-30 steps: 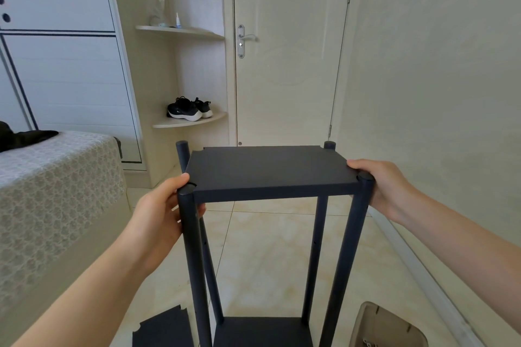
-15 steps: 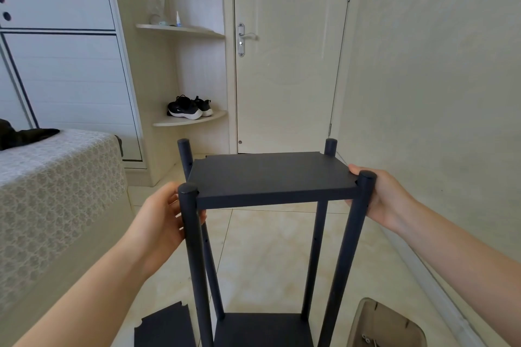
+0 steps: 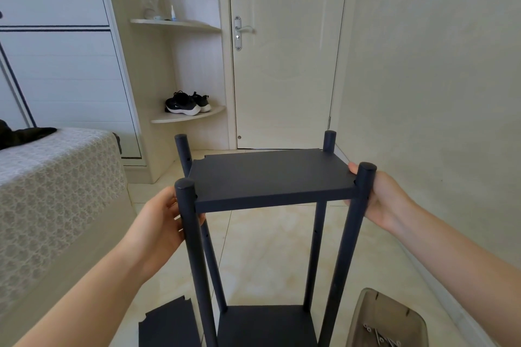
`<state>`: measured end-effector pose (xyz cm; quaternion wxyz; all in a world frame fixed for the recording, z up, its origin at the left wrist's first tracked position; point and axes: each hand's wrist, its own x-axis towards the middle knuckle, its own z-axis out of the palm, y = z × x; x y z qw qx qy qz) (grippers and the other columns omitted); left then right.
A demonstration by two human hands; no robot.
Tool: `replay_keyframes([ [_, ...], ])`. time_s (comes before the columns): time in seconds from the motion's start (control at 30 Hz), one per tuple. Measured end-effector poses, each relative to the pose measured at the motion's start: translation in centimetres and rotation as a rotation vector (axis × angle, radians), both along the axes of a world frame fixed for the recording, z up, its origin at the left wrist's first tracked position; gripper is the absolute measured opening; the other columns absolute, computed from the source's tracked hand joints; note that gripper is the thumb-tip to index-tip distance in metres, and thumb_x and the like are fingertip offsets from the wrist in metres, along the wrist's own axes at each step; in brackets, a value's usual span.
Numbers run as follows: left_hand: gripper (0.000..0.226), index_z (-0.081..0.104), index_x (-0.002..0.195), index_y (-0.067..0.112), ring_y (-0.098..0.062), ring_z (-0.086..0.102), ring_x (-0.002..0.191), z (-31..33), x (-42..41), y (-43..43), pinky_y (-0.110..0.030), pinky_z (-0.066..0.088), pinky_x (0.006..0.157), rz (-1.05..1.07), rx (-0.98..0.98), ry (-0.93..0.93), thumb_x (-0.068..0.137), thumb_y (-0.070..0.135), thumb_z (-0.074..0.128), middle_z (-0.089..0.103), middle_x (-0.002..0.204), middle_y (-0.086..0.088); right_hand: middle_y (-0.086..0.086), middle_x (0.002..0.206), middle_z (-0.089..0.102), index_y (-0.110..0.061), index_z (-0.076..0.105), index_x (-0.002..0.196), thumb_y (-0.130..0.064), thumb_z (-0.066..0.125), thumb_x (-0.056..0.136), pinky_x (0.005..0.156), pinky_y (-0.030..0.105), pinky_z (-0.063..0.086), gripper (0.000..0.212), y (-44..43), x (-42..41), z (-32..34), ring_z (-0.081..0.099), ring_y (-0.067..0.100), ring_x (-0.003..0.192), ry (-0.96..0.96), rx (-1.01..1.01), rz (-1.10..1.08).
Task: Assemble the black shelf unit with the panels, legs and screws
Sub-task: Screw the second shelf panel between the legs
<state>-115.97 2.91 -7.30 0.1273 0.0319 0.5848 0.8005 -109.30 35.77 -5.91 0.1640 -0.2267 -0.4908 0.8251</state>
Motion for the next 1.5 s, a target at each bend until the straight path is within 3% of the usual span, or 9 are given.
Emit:
replay_keyframes([
  [0.3, 0.030, 0.062, 0.120, 0.015, -0.023, 0.064, 0.096, -0.4, -0.5, 0.7, -0.037, 0.047, 0.089, 0.084, 0.014, -0.059, 0.103, 0.035, 0.046, 0.070, 0.102, -0.007, 0.003, 0.084, 0.068, -0.011, 0.071, 0.100, -0.013, 0.050, 0.097, 0.067, 0.028, 0.048, 0.021, -0.2, -0.2, -0.6, 0.062, 0.018, 0.072, -0.017, 0.015, -0.134],
  [0.47, 0.029, 0.064, 0.116, 0.018, -0.022, 0.063, 0.101, -0.4, -0.4, 0.8, -0.038, 0.045, 0.098, 0.078, 0.014, -0.047, 0.104, 0.036, 0.046, 0.071, 0.104, -0.004, 0.002, 0.084, 0.066, -0.008, 0.068, 0.107, -0.015, 0.060, 0.093, 0.063, 0.027, 0.049, 0.017, -0.2, 0.1, -0.2, 0.061, 0.015, 0.069, 0.001, 0.016, -0.046],
  [0.63, 0.029, 0.064, 0.116, 0.019, -0.021, 0.062, 0.100, -0.3, -0.3, 0.9, -0.036, 0.044, 0.094, 0.073, 0.019, -0.046, 0.103, 0.038, 0.047, 0.070, 0.104, -0.003, 0.002, 0.085, 0.067, -0.008, 0.066, 0.113, -0.017, 0.066, 0.090, 0.069, 0.028, 0.050, 0.025, 0.1, 0.2, -0.1, 0.063, 0.016, 0.073, -0.035, -0.009, 0.005],
  [0.77, 0.030, 0.064, 0.118, 0.019, -0.021, 0.062, 0.103, -0.4, -0.4, 0.8, -0.035, 0.045, 0.092, 0.060, 0.025, -0.057, 0.103, 0.038, 0.046, 0.069, 0.108, -0.004, 0.000, 0.082, 0.066, -0.010, 0.066, 0.110, -0.017, 0.065, 0.092, 0.056, 0.026, 0.049, 0.020, 0.2, 0.2, 0.2, 0.061, 0.014, 0.066, -0.058, 0.003, 0.020],
  [0.87, 0.028, 0.064, 0.117, 0.020, -0.021, 0.061, 0.101, -0.4, -0.5, 0.8, -0.036, 0.044, 0.097, 0.066, 0.019, -0.062, 0.103, 0.038, 0.046, 0.069, 0.105, -0.003, 0.002, 0.089, 0.065, -0.011, 0.065, 0.111, -0.016, 0.060, 0.094, 0.058, 0.026, 0.048, 0.018, 0.3, 0.1, 0.4, 0.060, 0.016, 0.068, -0.082, 0.021, 0.019],
  [1.0, 0.031, 0.061, 0.122, 0.017, -0.020, 0.060, 0.098, -0.2, -0.4, 1.0, -0.036, 0.043, 0.096, 0.076, -0.003, -0.071, 0.102, 0.038, 0.049, 0.066, 0.102, -0.003, -0.001, 0.076, 0.063, -0.012, 0.065, 0.104, -0.013, 0.057, 0.094, 0.053, 0.026, 0.047, 0.013, 0.3, 0.0, 0.4, 0.059, 0.014, 0.059, -0.091, -0.003, 0.009],
  [1.13, 0.028, 0.062, 0.118, 0.020, -0.020, 0.061, 0.100, -0.2, -0.3, 1.0, -0.036, 0.042, 0.100, 0.069, 0.013, -0.076, 0.102, 0.040, 0.049, 0.066, 0.110, -0.004, 0.003, 0.094, 0.064, -0.011, 0.065, 0.110, -0.012, 0.057, 0.094, 0.067, 0.028, 0.049, 0.018, 0.2, 0.4, 0.0, 0.060, 0.017, 0.076, -0.085, -0.013, 0.044],
  [1.37, 0.032, 0.061, 0.123, 0.018, -0.023, 0.059, 0.113, -0.3, -0.4, 1.0, -0.040, 0.038, 0.112, 0.073, 0.009, -0.071, 0.102, 0.039, 0.047, 0.067, 0.115, -0.005, 0.000, 0.080, 0.067, -0.009, 0.067, 0.108, -0.013, 0.061, 0.094, 0.048, 0.023, 0.051, 0.016, -0.3, 0.8, -0.2, 0.063, 0.015, 0.062, -0.080, -0.041, -0.018],
  [1.5, 0.025, 0.062, 0.106, 0.023, -0.023, 0.058, 0.114, -0.7, -0.4, 1.2, -0.042, 0.037, 0.110, 0.073, -0.065, -0.042, 0.104, 0.039, 0.043, 0.067, 0.115, -0.005, 0.001, 0.078, 0.063, -0.009, 0.063, 0.099, -0.015, 0.055, 0.098, 0.049, 0.023, 0.050, 0.011, -0.5, 0.9, -0.2, 0.059, 0.014, 0.063, -0.103, -0.044, -0.040],
])
